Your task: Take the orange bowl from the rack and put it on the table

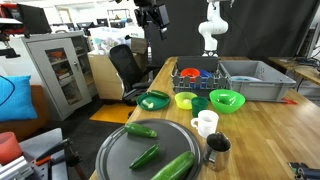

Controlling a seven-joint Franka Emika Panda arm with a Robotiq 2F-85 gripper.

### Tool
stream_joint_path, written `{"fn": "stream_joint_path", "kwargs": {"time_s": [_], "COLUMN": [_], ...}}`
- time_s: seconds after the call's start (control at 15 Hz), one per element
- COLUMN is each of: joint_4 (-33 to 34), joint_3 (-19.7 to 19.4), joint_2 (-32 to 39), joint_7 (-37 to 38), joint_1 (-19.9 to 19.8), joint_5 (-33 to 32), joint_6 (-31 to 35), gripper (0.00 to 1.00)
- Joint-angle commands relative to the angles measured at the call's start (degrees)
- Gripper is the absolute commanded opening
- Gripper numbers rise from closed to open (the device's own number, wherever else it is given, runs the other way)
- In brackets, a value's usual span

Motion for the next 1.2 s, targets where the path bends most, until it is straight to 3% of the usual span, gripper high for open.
{"fn": "stream_joint_path", "kwargs": {"time_s": [0.0,0.33,0.67,0.73,1.13], "joint_4": [5.60,14.09,20.25,17.75,20.13], "joint_3": [0.93,2.16,0.97,1.75,1.32], "joint_2": [6.94,17.62,26.34,23.96,26.31], "joint_7": [-2.16,-2.23,-1.24,-1.51,-1.56], "joint_1": [0.03,2.55,5.98,5.40,5.75], "joint_5": [-3.03,-6.62,-11.92,-9.87,-10.45], "joint_6": [4.64,10.00,12.12,11.89,12.26], "gripper": [1.00,1.00,1.00,1.00,1.00]}}
